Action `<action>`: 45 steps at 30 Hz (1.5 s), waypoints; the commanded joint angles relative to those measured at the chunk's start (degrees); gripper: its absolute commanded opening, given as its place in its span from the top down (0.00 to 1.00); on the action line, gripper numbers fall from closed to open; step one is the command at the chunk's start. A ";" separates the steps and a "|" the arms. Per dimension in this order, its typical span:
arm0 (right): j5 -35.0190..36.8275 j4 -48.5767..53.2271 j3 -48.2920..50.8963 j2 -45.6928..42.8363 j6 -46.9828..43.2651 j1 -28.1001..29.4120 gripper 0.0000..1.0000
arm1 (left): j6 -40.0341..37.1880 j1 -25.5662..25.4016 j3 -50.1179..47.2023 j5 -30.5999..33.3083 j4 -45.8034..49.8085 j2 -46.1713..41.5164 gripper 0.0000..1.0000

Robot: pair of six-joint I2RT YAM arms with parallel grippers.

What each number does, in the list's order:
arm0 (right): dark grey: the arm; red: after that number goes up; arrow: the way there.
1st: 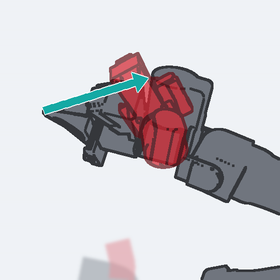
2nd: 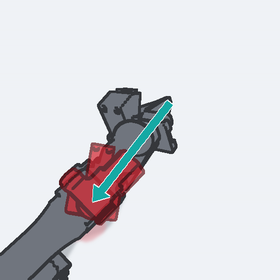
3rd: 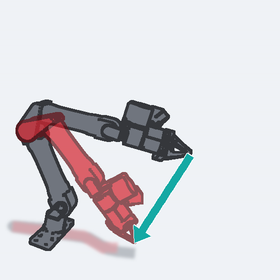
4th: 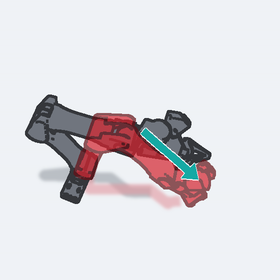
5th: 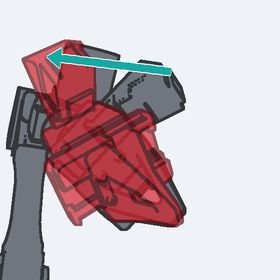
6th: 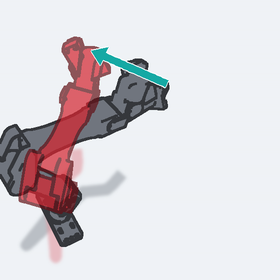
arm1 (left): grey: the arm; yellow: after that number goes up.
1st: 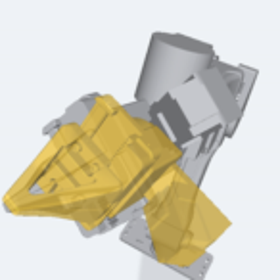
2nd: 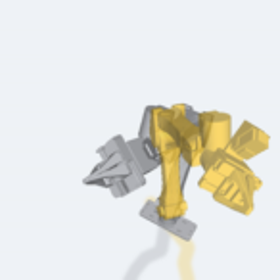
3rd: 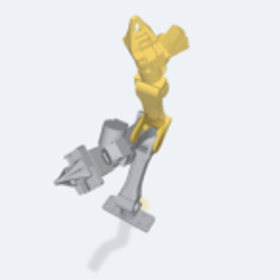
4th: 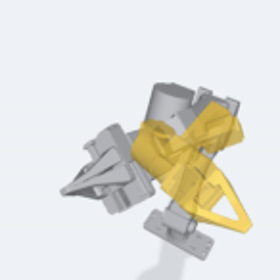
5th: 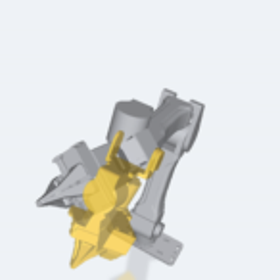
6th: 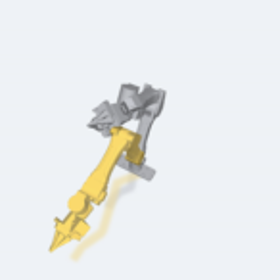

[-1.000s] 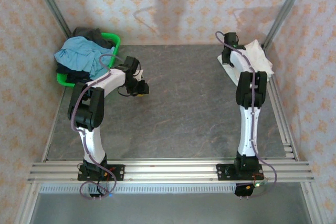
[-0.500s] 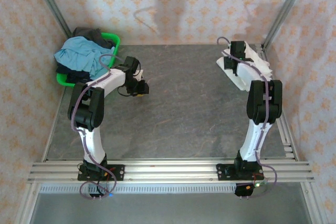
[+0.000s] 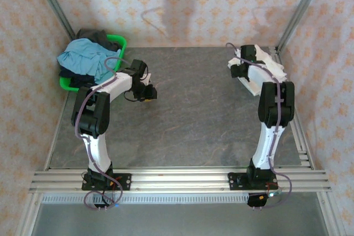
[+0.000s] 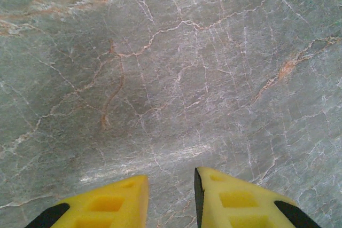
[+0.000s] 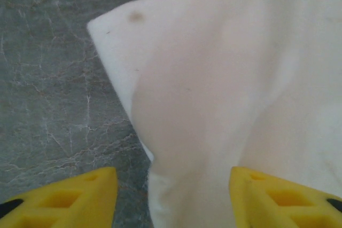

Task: Fold and stack the t-shirts

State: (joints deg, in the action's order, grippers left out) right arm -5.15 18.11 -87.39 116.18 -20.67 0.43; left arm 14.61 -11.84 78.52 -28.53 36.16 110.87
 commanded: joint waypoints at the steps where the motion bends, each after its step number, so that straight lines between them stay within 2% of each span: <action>1: 2.55 -3.53 0.67 -1.57 7.43 -3.94 0.38 | -1.58 0.76 -0.45 -0.56 0.62 -0.21 0.71; 4: 4.90 0.18 -4.44 4.75 11.52 -6.51 0.37 | -1.60 0.68 -0.56 -0.53 0.65 -0.13 0.71; 9: 8.87 15.48 -20.53 14.83 14.02 -6.66 0.31 | -1.70 0.75 -0.27 -0.56 0.74 -0.02 0.71; 12: 7.93 27.33 -33.50 22.89 17.49 -6.74 0.30 | -1.83 0.70 -0.08 -0.40 0.75 0.13 0.71; 16: 10.91 39.75 -54.19 35.22 25.91 -6.82 0.31 | -1.98 0.75 1.08 -0.86 1.30 0.81 0.71; 19: 12.46 40.88 -62.48 39.94 34.39 -7.22 0.32 | -2.21 0.69 1.62 -0.52 1.78 1.21 0.71; 23: 10.82 36.55 -62.41 40.28 43.28 -8.27 0.32 | -2.31 0.78 2.33 -0.56 2.50 1.63 0.71; 31: 18.79 37.68 -62.43 37.07 49.05 -9.58 0.29 | -1.79 1.88 2.25 -0.96 2.11 -1.07 0.71; 37: 13.24 36.26 -61.50 32.96 49.62 -10.16 0.27 | -0.91 2.67 1.01 0.08 0.67 -6.23 0.63; 39: 14.20 35.63 -59.08 29.74 49.36 -9.79 0.27 | -0.31 2.87 -0.19 0.87 -0.60 -8.27 0.52; 40: 15.51 34.25 -56.25 27.33 48.82 -9.34 0.24 | 0.00 2.96 -1.14 1.17 -1.71 -9.63 0.41; 41: 16.67 31.34 -51.68 24.13 47.87 -8.97 0.21 | 0.33 3.18 -2.20 1.53 -2.91 -11.15 0.24; 42: 16.58 28.43 -46.62 21.04 46.90 -8.70 0.20 | 0.73 3.18 -3.04 2.01 -3.82 -12.45 0.01; 45: 13.93 13.85 -28.76 11.07 44.08 -8.55 0.11 | 1.99 3.64 -5.37 4.37 -6.52 -16.54 0.00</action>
State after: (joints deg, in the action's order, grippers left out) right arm 8.01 44.01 -124.86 136.99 26.02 -8.43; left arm 15.29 -8.97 75.05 -27.27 33.10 97.58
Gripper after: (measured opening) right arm 0.875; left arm 0.992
